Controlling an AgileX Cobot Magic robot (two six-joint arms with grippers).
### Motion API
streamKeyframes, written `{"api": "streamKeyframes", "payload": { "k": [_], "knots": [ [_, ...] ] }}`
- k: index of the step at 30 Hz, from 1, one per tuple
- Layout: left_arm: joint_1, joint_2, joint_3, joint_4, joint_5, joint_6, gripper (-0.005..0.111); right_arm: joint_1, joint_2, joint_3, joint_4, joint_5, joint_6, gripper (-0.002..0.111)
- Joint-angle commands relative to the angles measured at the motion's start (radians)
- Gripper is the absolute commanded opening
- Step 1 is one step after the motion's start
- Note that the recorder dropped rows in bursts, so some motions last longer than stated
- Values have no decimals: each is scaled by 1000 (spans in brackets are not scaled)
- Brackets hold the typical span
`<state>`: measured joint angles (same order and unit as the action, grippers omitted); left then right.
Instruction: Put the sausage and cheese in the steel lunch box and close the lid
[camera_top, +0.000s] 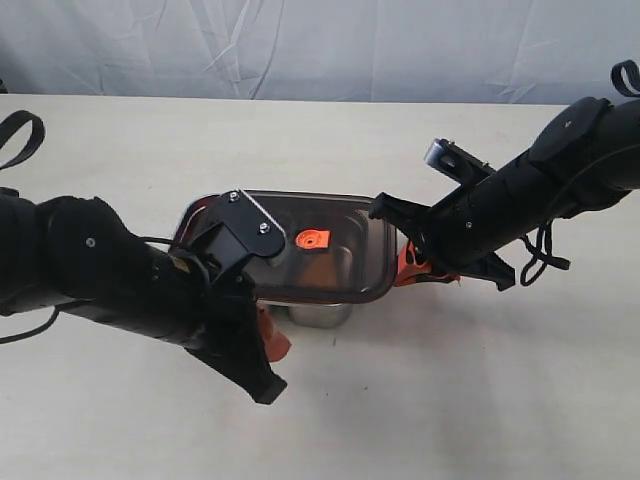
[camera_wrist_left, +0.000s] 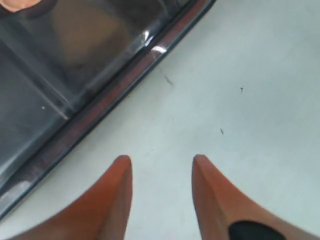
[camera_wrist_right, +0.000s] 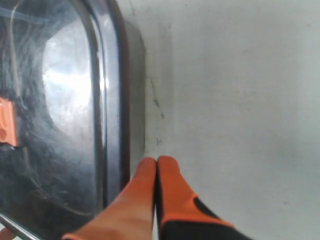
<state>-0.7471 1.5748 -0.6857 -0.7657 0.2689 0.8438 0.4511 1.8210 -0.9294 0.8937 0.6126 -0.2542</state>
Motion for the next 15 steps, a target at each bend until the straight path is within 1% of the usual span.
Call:
{"api": "streamKeyframes", "payload": {
  "k": [1, 4, 7, 11, 13, 15],
  "knots": [
    [-1, -45, -3, 41, 12, -49, 39, 3, -2, -4, 9, -30, -3, 0],
    [-1, -82, -3, 70, 33, -54, 39, 3, -2, -4, 9, -50, -3, 0],
    [-1, -114, -3, 141, 45, -113, 39, 3, -2, -4, -7, -62, -3, 0],
    [8, -146, -3, 317, 50, -270, 39, 3, -2, -12, -7, -71, -3, 0],
    [32, -157, -3, 412, 59, -382, 39, 3, -2, -24, -9, -71, -1, 0],
    [70, -167, -3, 518, 75, -492, 39, 4, -2, -45, -9, -59, 1, 0]
  ]
}}
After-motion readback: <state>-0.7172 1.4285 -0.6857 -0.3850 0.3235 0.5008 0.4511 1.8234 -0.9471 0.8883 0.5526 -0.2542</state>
